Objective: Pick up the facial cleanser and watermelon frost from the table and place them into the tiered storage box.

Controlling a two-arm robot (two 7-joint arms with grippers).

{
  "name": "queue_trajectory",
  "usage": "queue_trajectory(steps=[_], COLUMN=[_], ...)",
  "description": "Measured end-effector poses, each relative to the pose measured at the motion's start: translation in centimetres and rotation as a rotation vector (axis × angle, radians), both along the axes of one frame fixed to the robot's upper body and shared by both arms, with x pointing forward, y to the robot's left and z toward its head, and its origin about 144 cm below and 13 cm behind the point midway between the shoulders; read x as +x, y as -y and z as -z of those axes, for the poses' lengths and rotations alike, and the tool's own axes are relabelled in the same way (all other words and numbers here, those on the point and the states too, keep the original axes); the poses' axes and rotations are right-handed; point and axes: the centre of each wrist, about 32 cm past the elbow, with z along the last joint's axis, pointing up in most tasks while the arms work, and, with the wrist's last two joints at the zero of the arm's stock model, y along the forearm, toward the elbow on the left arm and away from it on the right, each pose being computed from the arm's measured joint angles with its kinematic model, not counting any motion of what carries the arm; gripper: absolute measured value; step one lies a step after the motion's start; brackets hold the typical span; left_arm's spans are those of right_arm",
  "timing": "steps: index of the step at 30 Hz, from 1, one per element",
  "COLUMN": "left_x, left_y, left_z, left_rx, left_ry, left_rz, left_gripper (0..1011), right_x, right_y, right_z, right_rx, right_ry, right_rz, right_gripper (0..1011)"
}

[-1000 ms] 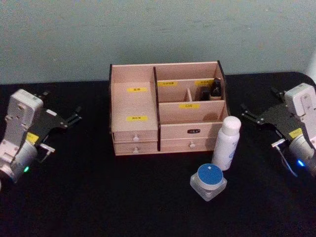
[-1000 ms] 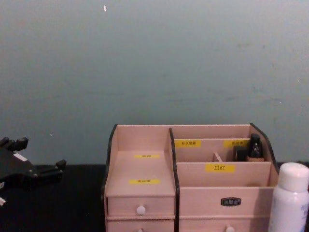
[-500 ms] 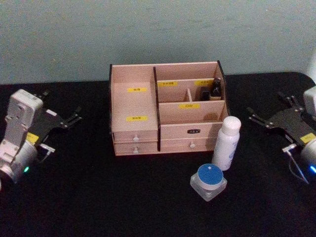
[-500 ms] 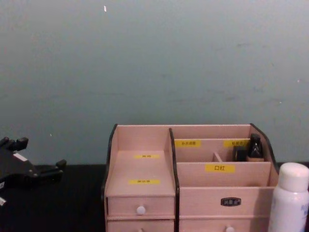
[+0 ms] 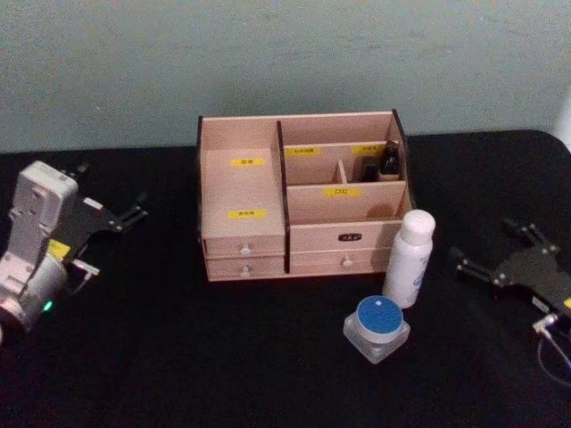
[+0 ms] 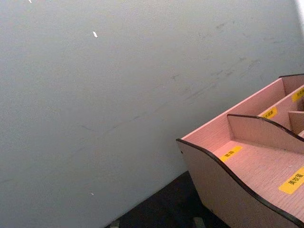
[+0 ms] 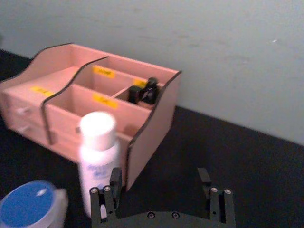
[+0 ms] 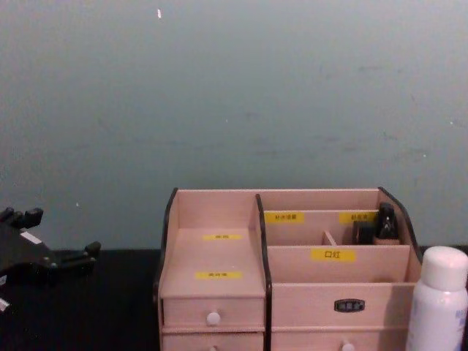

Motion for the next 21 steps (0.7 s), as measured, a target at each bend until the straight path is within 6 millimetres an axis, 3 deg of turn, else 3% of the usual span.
queue_trajectory(steps=[11,21], left_x=[0.0,0.0], left_y=[0.0,0.0], left_z=[0.0,0.0], left_rx=[0.0,0.0], left_ry=[0.0,0.0], left_rz=[0.0,0.0], left_gripper=[1001,1001], right_x=[-1.5,0.2], right_y=[-0.4,-1.7], right_z=[-1.0,-2.2], right_rx=[0.018,0.037], right_ry=[-0.081,-0.151], right_rz=[-0.109,-0.147], right_gripper=[1000,1000])
